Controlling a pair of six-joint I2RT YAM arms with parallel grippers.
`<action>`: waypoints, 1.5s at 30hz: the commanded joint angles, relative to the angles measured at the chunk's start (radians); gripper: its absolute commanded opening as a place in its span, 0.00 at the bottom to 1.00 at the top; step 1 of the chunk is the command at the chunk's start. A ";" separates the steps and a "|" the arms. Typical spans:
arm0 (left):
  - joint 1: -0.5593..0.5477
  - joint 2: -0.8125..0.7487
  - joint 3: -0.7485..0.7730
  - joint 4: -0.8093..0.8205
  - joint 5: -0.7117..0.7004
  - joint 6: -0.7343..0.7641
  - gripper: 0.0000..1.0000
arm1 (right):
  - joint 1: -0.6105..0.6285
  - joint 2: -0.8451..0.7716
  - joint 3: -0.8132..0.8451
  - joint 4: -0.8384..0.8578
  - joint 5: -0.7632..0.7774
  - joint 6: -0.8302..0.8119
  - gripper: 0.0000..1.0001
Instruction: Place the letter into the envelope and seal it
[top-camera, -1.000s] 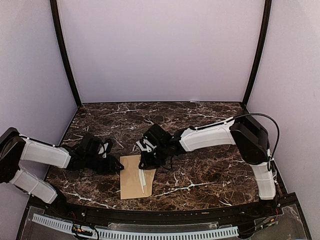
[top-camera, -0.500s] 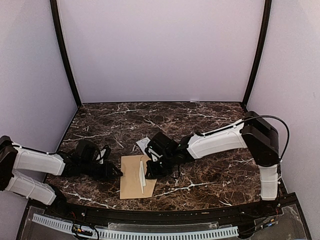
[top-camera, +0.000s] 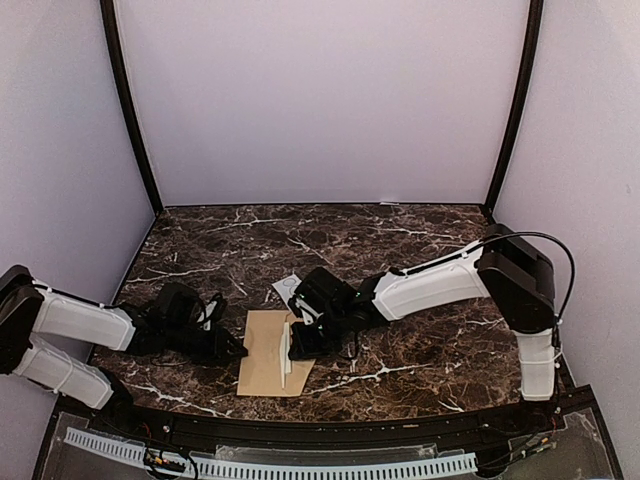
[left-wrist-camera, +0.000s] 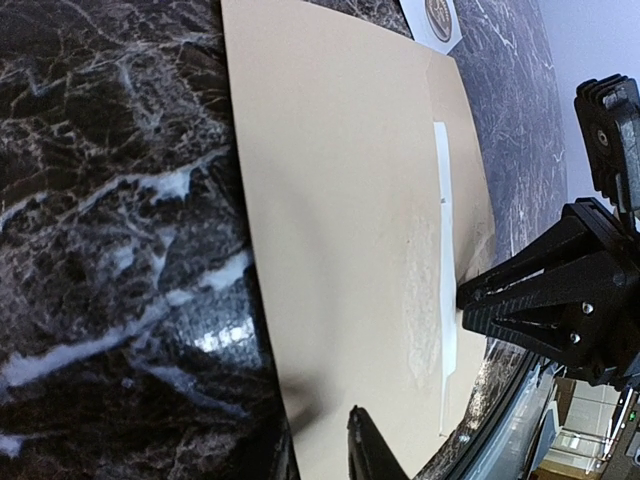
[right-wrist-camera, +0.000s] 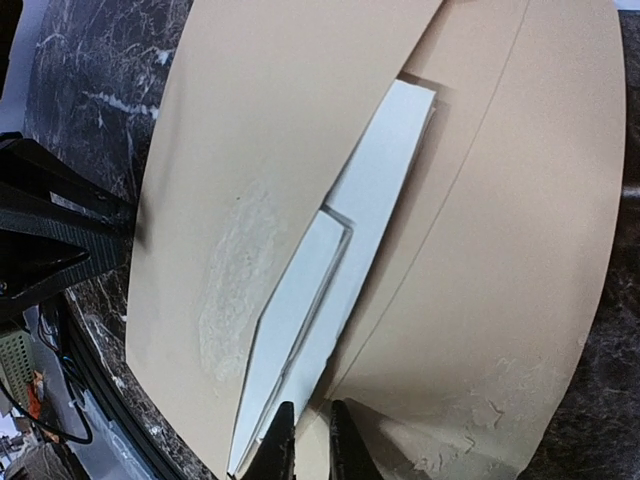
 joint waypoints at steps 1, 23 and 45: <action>-0.010 0.025 -0.014 -0.037 0.000 0.004 0.20 | 0.008 0.037 0.017 0.031 -0.017 0.010 0.11; -0.027 0.018 -0.008 -0.020 0.008 -0.011 0.16 | 0.009 0.059 0.068 0.053 -0.045 0.005 0.05; 0.024 0.081 0.509 -0.374 -0.029 0.246 0.53 | -0.156 -0.227 0.030 -0.137 0.192 -0.214 0.47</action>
